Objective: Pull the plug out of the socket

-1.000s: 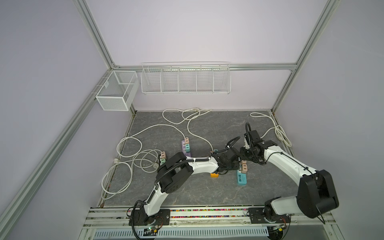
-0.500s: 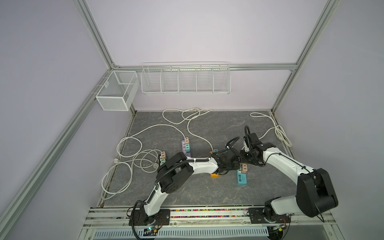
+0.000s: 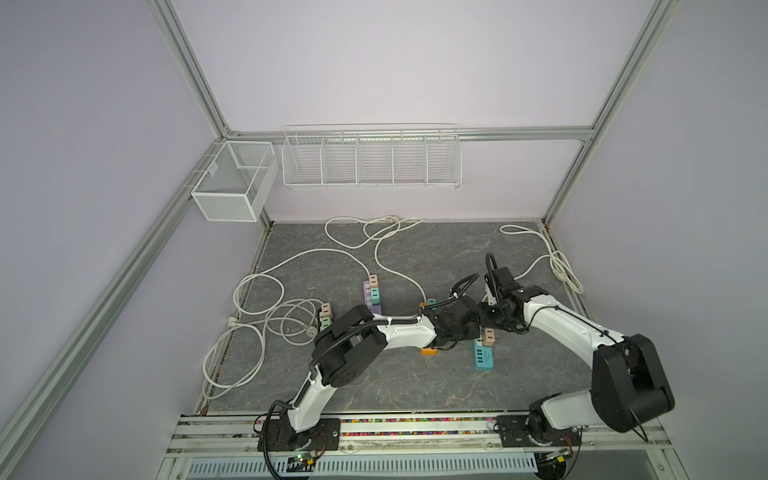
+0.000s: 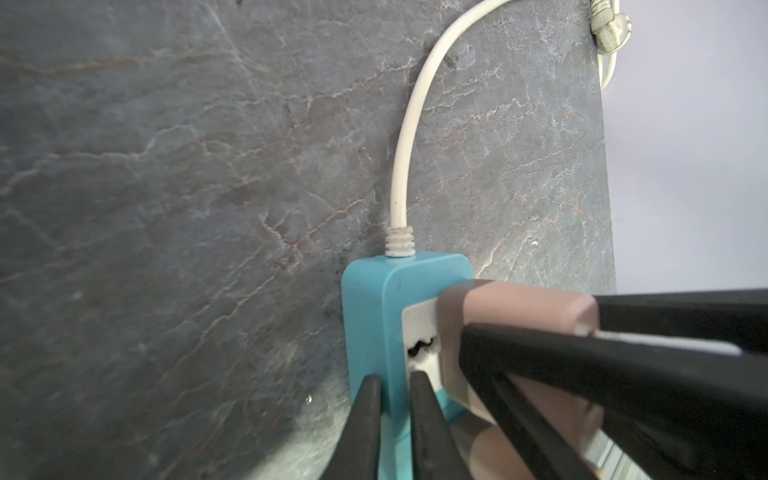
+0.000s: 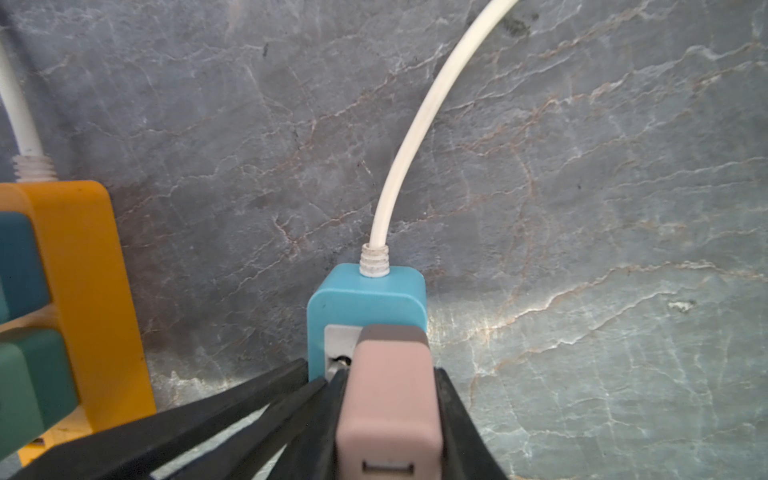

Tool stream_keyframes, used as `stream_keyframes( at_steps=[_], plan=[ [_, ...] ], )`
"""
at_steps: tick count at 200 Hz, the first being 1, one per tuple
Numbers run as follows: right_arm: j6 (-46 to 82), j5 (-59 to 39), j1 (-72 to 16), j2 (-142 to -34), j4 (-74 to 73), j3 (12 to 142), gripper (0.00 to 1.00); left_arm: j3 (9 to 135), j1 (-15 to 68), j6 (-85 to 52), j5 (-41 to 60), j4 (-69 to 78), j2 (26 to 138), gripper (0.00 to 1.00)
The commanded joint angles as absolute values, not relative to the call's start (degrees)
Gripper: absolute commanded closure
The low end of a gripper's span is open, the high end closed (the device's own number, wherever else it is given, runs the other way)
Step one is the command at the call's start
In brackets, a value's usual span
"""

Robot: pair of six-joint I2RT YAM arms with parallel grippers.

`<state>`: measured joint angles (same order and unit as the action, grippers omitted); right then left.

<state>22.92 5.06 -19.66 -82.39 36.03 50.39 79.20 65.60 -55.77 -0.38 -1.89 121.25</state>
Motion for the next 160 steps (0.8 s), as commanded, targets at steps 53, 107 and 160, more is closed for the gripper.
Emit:
stream_keyframes(
  at_steps=[53,107,160],
  plan=[
    [23.1,6.2,-21.1,-83.8,37.4,52.8,0.75,76.7,66.3,-56.8,-0.8,-7.6,124.1,0.87],
    [25.2,6.3,-21.8,-83.2,36.8,53.4,0.77,77.2,66.5,-57.3,0.5,-7.7,125.5,0.88],
    [23.9,8.4,-21.4,-83.0,38.0,54.0,0.80,77.1,66.5,-57.7,0.7,-8.7,126.1,0.88]
  ],
)
